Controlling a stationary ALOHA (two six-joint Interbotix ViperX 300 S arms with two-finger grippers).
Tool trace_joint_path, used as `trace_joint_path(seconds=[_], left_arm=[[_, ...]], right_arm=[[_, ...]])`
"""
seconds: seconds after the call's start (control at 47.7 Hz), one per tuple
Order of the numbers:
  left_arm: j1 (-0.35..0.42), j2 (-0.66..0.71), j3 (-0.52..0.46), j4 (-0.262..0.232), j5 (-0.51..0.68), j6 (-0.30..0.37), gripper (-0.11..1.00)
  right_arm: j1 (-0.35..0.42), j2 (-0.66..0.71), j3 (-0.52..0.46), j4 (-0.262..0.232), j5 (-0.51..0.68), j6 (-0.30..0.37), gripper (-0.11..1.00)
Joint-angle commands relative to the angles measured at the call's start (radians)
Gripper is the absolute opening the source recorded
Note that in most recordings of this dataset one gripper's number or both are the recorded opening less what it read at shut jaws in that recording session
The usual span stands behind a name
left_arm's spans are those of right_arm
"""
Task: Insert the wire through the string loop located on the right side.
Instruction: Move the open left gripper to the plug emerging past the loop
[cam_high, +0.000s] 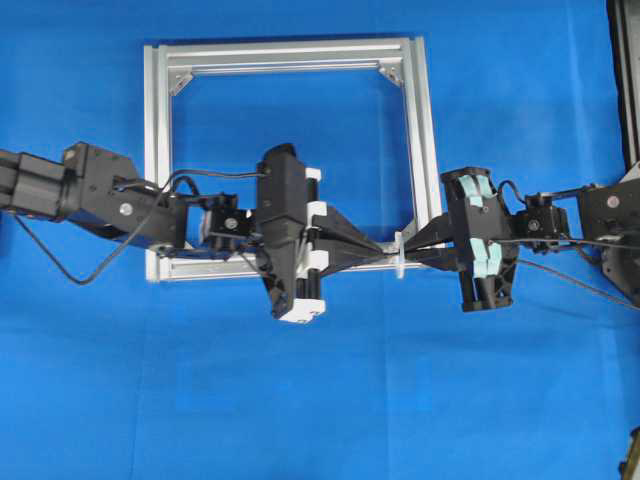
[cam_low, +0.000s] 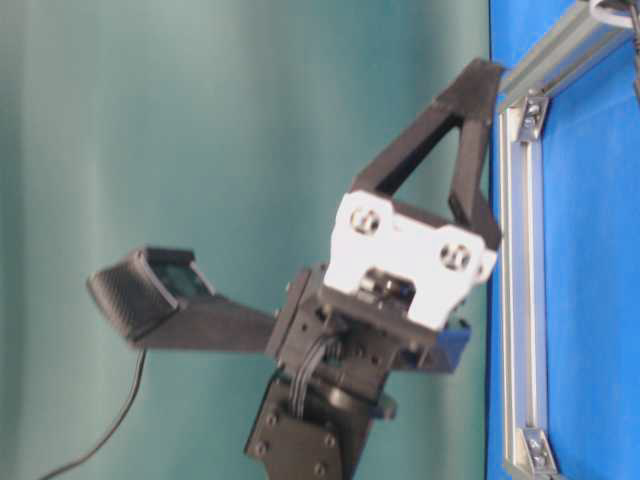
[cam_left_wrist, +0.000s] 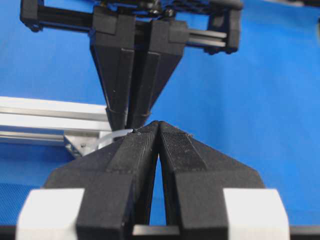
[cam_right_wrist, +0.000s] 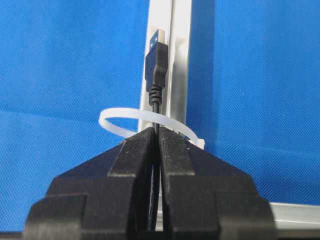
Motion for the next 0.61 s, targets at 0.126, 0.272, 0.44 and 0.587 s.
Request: trace_joint_path(seconds=[0.126,0.272,0.44,0.587], left_arm=[[0.008,-0.017,-0.02,0.003,0.009,0.005,-0.02],[0.008,-0.02,-0.012,0.008,0.023,0.005,-0.02],[0.011,-0.021,-0.009,0.008,0.032,0.005,-0.02],[0.012,-0.02,-0.012,0.008,0.032,0.005,0.02]], right_arm=[[0.002,-0.008,-0.014,-0.002,-0.009,0.0,-0.03],[0.002,-0.008,-0.014,-0.002,-0.011,0.0,-0.03],[0.002,-0.008,-0.015,-0.002,-0.011,0.0,-0.03],[0.002,-0.008,-0.015,-0.002,-0.011,0.0,-0.03]])
